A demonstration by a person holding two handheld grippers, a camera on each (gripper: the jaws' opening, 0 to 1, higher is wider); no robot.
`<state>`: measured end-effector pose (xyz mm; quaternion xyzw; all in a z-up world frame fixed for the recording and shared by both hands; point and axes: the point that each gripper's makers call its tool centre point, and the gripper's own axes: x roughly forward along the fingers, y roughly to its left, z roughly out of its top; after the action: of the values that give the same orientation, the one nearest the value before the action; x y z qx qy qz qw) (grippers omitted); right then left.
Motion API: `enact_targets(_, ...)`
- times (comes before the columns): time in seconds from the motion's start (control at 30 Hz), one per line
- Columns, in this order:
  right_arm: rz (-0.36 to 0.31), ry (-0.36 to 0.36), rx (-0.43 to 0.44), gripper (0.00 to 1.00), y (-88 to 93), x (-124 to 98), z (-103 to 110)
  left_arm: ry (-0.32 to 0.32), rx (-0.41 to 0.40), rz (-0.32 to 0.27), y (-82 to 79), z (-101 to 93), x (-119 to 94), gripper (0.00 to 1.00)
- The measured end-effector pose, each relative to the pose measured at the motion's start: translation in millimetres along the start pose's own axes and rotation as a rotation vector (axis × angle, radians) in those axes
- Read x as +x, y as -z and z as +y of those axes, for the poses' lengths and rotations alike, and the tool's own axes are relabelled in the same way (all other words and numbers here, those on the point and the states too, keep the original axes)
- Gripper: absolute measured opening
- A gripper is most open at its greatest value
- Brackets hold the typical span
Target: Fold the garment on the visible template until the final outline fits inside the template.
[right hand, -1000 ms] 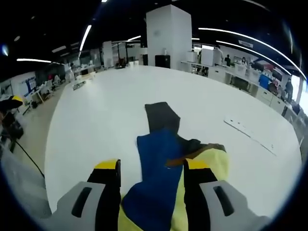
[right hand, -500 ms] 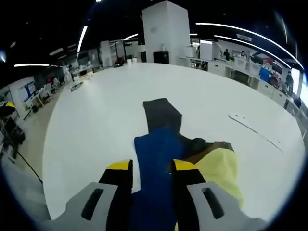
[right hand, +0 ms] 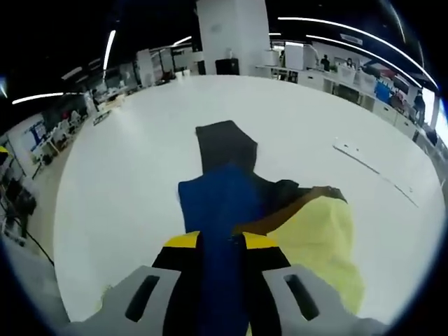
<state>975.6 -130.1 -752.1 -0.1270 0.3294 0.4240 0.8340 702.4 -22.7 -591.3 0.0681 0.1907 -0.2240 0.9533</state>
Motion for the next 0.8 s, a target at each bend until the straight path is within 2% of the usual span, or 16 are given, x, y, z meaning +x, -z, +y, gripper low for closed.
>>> enact_targets(0.27,0.037,0.021,-0.002,0.19,5.2,4.9,-8.2,0.003,-0.001,0.007,0.5,1.5,0.7,0.87)
enact_targets(0.57,0.067,0.027,-0.043,0.20,11.8,11.1,-5.3,0.011,-0.002,0.015,1.4,0.3,3.6,0.87)
enact_targets(0.8,0.068,0.038,-0.057,0.17,11.3,9.9,-8.5,0.005,0.000,0.019,1.6,1.6,2.3,0.87)
